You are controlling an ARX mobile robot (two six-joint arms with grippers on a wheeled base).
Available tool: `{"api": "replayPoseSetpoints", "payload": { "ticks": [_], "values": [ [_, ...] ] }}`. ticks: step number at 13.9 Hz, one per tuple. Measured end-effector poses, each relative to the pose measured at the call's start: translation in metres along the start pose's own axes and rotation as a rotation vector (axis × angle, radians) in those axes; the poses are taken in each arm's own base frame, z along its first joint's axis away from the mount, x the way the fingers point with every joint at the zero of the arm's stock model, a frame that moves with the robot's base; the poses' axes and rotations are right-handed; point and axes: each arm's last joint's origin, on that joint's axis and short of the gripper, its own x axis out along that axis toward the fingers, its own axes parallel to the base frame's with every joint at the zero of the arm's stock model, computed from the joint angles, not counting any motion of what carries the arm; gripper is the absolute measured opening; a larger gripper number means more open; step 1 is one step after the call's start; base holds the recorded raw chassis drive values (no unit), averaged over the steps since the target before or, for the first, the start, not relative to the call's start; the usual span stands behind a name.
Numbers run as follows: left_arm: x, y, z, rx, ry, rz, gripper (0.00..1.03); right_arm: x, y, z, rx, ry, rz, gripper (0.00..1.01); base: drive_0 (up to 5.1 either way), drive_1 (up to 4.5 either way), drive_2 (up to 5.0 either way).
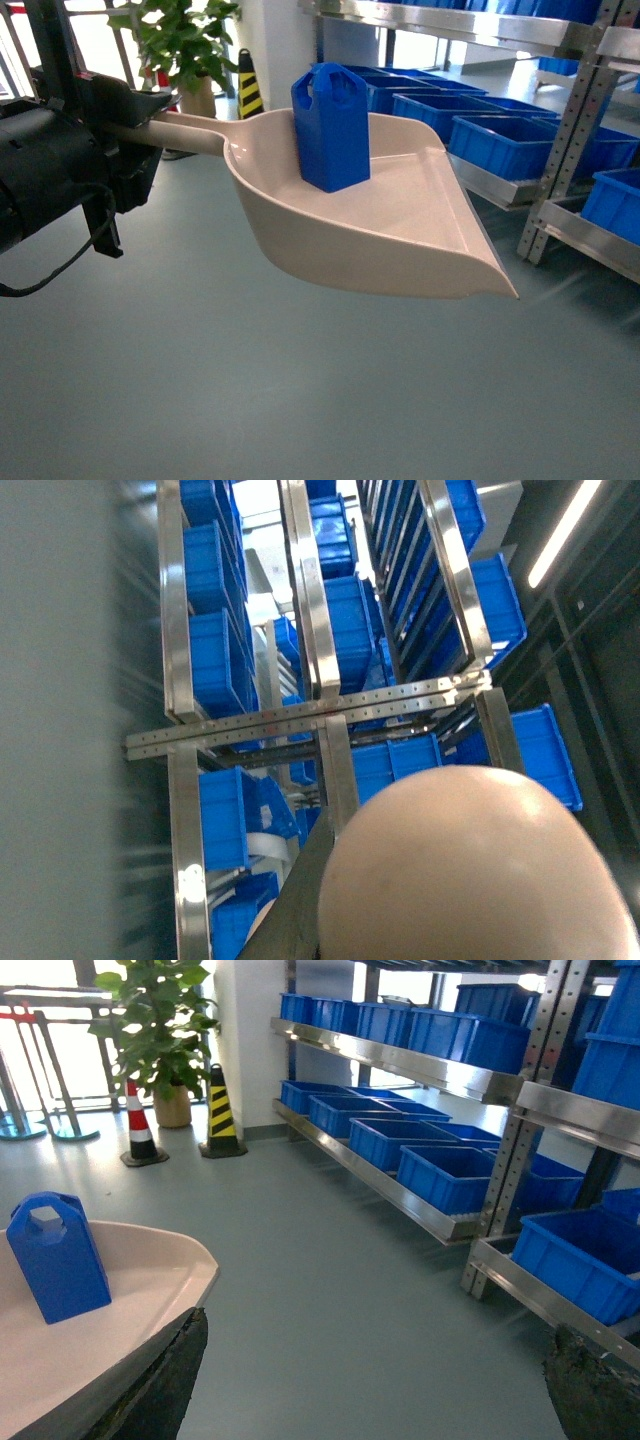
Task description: Place part in tray to right shelf
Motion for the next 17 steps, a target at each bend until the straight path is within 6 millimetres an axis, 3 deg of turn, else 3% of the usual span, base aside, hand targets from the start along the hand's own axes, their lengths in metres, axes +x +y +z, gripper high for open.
{"api": "replayPoseSetpoints", "payload": {
  "ticks": [17],
  "values": [
    [0.0,0.0,-0.0001,0.0,0.002,0.0,0.14,0.0,0.0,0.0,0.0,0.0,0.0,0.98,-1.6,-1.62,-1.6]
  ]
}}
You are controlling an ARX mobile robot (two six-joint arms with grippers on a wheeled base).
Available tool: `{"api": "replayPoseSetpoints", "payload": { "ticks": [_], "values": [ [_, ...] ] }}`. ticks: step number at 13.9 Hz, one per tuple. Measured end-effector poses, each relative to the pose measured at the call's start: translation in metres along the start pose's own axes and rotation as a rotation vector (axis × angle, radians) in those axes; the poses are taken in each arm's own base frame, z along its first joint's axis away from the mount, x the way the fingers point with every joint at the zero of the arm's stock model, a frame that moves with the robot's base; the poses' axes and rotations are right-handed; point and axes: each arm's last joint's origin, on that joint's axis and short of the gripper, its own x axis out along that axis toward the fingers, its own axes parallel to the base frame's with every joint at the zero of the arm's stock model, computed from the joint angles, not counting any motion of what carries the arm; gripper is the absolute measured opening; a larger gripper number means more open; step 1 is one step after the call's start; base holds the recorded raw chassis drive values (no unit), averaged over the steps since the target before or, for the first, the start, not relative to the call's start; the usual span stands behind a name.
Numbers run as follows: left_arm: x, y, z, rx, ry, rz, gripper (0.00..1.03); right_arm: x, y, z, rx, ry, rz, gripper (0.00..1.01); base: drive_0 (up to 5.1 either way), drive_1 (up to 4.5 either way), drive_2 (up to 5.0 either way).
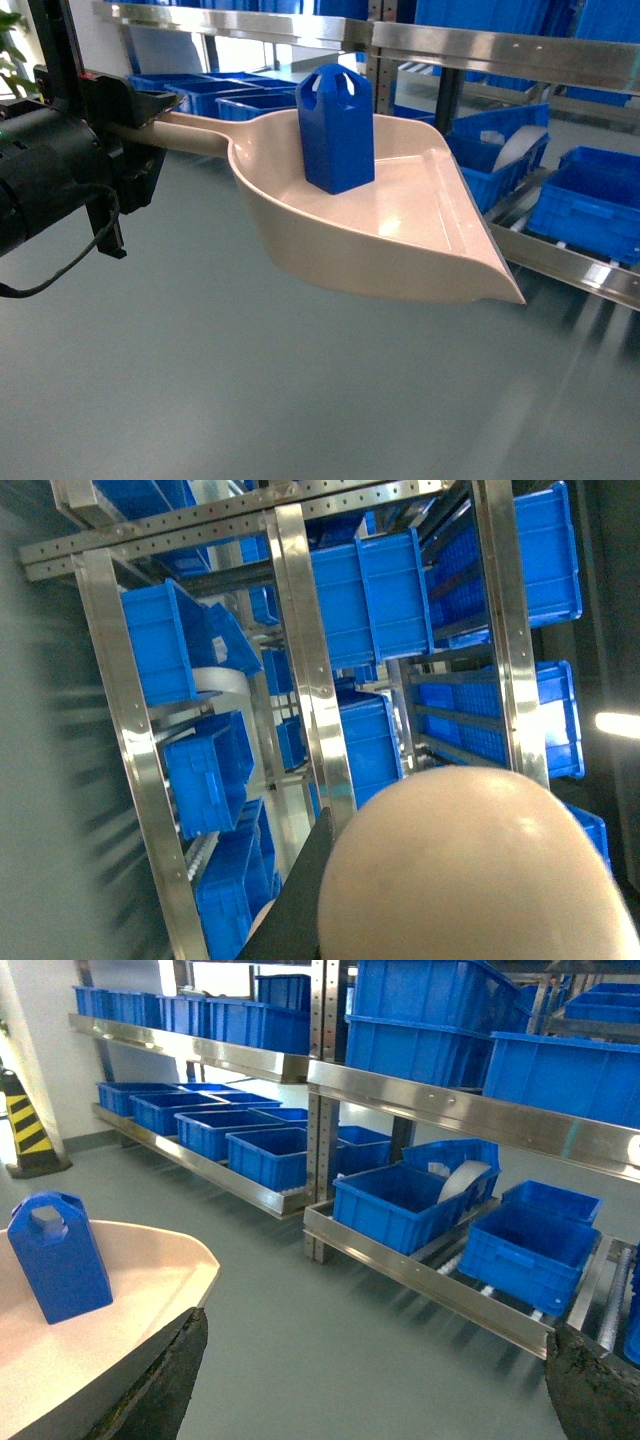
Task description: Place part in tray to right shelf
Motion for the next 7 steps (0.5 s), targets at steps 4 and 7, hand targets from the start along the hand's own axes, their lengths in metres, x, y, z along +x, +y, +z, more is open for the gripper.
{"api": "replayPoseSetpoints", "payload": {
  "ticks": [4,7],
  "values": [
    [0.0,-0.0001,0.0,0.0,0.001,-0.001,0.14,0.0,0.0001,0.0,0.0,0.0,0.0,0.98,-1.6,-1.59,-1.6],
    [0.0,0.0,0.0,0.0,0.001,0.0,0.14,-0.0001,0.0,0.0001,0.0,0.0,0.0,0.98,-1.7,-1.69,-1.7]
  ]
}}
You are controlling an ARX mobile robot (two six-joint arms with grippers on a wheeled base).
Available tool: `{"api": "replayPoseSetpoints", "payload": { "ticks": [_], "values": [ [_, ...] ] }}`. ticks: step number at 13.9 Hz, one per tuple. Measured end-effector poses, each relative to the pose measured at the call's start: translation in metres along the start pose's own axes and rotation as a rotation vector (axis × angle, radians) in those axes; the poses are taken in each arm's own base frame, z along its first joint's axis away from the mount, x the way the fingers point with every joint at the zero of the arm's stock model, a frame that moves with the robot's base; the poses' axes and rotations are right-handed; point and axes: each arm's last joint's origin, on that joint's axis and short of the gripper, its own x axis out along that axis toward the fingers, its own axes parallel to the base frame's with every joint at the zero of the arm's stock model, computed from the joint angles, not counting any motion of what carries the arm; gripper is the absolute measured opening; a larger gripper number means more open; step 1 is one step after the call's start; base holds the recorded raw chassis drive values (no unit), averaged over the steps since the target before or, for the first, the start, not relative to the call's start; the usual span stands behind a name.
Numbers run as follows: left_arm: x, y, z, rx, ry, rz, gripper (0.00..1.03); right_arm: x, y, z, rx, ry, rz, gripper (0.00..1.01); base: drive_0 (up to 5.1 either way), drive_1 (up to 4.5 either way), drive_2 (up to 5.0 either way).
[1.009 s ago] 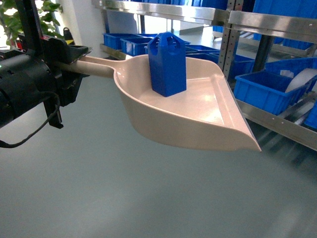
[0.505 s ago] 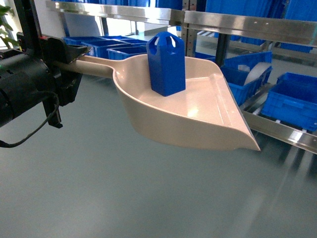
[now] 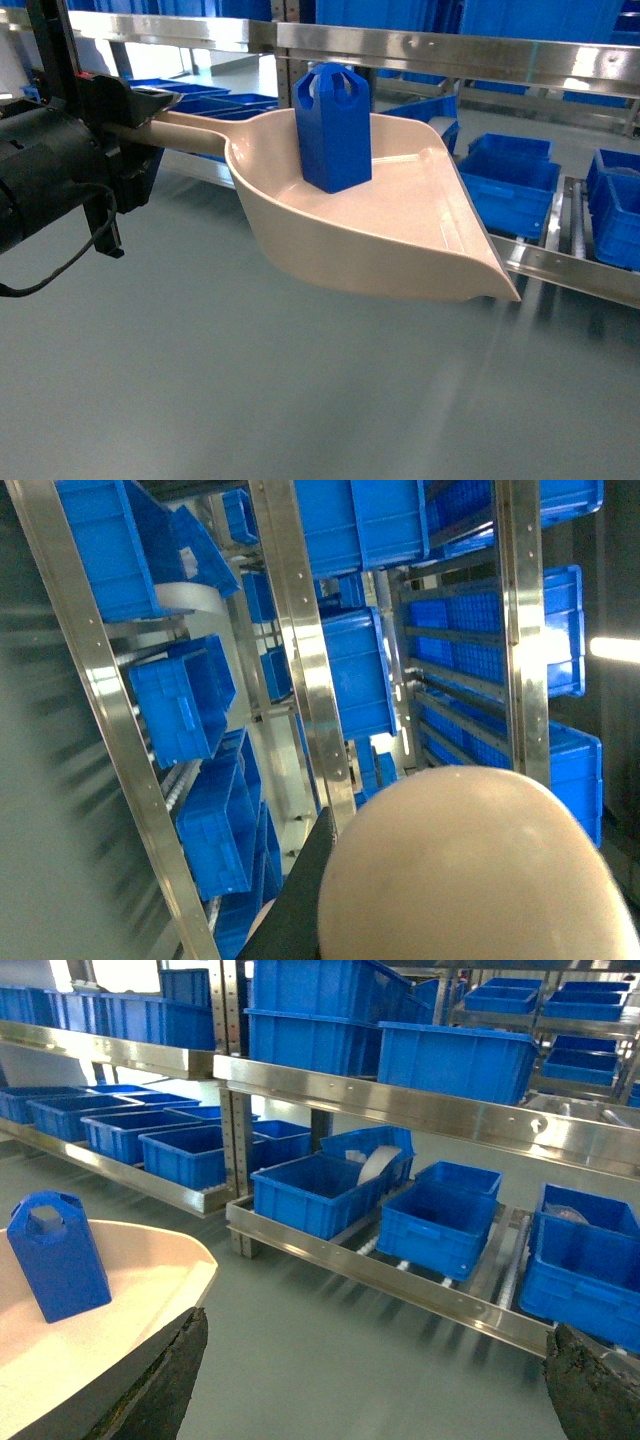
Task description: Place part in tray to right shelf
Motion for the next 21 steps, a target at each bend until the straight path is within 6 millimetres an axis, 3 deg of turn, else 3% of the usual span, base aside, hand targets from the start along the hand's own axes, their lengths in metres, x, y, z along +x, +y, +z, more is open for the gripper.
{"api": "replayPoseSetpoints", "payload": {
  "ticks": [21],
  "values": [
    [0.0,0.0,0.0,0.0,-0.001,0.0,0.14,0.0,-0.0001,0.0,0.0,0.0,0.0,0.98,-1.6,-1.63,-1.6]
  ]
}}
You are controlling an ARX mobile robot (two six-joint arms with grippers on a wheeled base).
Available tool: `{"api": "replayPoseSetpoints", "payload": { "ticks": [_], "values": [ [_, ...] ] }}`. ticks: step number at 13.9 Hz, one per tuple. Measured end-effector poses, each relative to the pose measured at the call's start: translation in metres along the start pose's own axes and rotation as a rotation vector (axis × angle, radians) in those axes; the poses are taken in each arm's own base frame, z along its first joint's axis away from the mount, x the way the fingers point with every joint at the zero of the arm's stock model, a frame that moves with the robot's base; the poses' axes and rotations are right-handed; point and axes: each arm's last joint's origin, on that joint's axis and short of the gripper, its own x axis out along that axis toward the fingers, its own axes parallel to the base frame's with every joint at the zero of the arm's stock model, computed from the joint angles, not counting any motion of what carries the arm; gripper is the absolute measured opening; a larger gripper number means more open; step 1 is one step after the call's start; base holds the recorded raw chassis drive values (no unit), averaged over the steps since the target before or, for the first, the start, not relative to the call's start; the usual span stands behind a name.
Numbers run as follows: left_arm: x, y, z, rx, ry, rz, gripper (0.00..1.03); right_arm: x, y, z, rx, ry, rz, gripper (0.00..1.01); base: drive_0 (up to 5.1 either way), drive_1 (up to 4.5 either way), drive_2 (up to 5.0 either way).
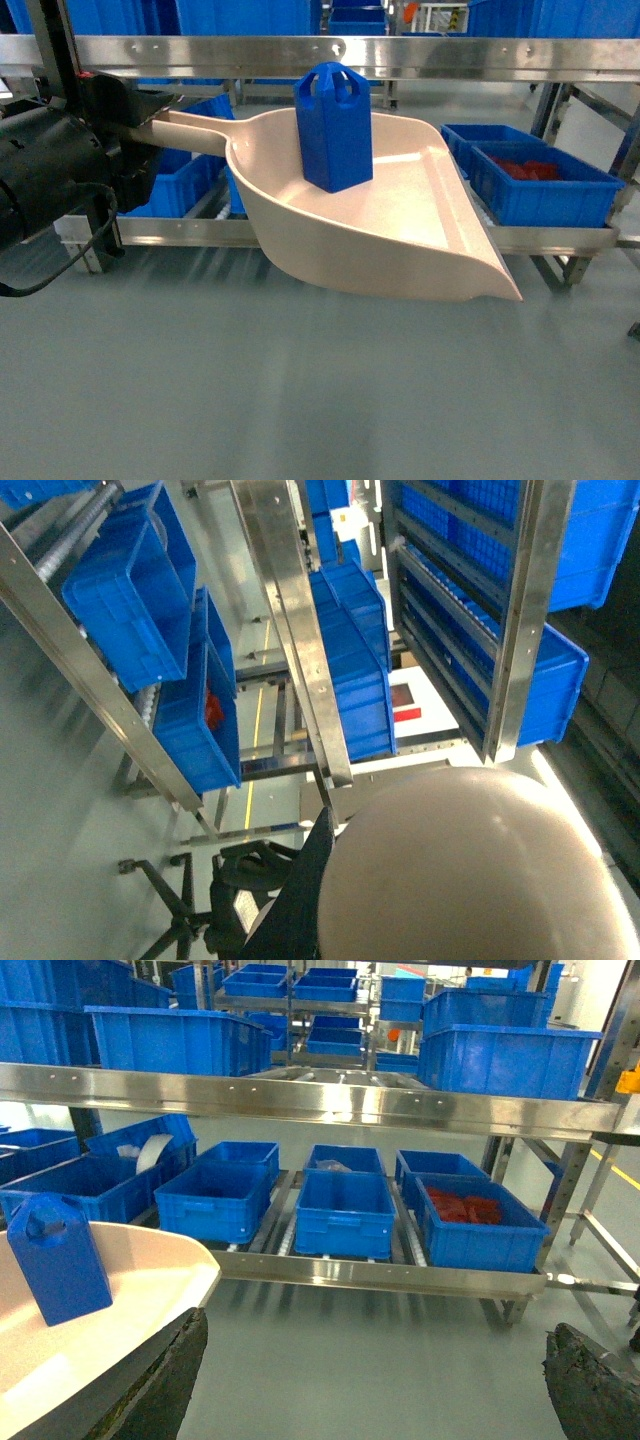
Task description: Place part in tray to right shelf
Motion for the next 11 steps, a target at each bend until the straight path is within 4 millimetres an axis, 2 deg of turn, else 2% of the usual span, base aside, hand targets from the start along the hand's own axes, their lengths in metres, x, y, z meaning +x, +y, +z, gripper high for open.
{"api": "replayPoseSetpoints", "payload": {
  "ticks": [3,11],
  "values": [
    [0.0002,-0.0002,-0.0009,0.0,0.004,-0.001,0.14,-0.0004,-0.0004,0.0005,0.001,-0.003,-0.002,0.98,-1.3,-1.29,-1.3],
    [0.0001,-0.0002,-0.0007,0.0,0.003,0.0,0.14,-0.0007,-0.0004,0.001,0.002,-0.007,-0.002,0.98,0.0,0.0,0.0]
  ]
}}
